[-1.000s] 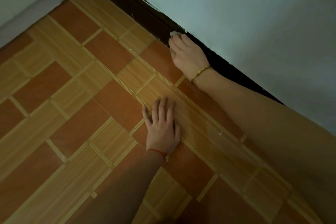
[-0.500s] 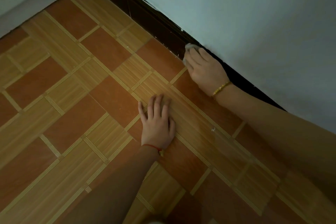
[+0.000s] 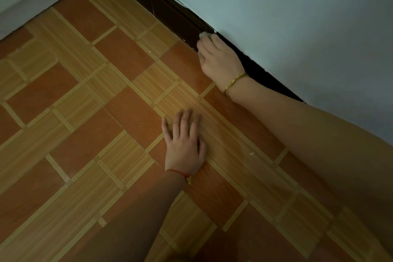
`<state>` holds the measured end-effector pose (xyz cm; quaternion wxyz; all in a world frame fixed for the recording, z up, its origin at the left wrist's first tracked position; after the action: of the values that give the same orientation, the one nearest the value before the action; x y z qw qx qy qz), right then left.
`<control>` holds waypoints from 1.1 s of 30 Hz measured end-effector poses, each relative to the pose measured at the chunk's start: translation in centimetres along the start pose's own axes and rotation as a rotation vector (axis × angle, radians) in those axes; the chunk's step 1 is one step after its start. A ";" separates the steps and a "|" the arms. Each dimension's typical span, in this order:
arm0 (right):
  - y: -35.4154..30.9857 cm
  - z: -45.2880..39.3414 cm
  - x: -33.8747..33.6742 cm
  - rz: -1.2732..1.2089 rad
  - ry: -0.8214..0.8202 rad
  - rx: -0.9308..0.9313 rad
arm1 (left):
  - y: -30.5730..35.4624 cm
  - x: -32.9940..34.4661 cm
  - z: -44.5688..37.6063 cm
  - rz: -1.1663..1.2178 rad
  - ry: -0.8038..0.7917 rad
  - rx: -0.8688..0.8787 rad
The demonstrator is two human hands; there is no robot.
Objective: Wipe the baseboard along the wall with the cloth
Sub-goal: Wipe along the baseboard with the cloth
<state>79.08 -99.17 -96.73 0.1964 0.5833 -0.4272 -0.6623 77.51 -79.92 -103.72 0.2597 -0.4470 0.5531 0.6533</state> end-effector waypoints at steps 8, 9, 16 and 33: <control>0.7 1.7 -0.6 0.088 0.082 -0.028 | -0.1 0.0 0.0 0.012 -0.001 -0.001; 0.9 3.0 -0.7 0.097 0.083 -0.026 | -0.1 0.1 0.0 0.013 -0.005 -0.004; 1.3 14.4 -0.4 0.105 -0.052 0.005 | -0.1 0.2 0.2 0.031 0.001 0.000; 4.6 22.0 -4.3 -0.158 -0.002 0.293 | 0.0 0.2 0.5 0.069 0.038 0.003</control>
<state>58.29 -91.11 -91.48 0.0558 0.6370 -0.4722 -0.6067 77.28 -79.49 -103.88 0.2268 -0.4397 0.5741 0.6524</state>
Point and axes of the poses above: each hand's wrist, its own z-axis away from the middle knuckle, its own x-axis out of the palm, y = z × x, the point moved 6 cm from there along -z, towards the middle knuckle, and after that the axes turned 12 degrees about z, right-handed, at the moved point
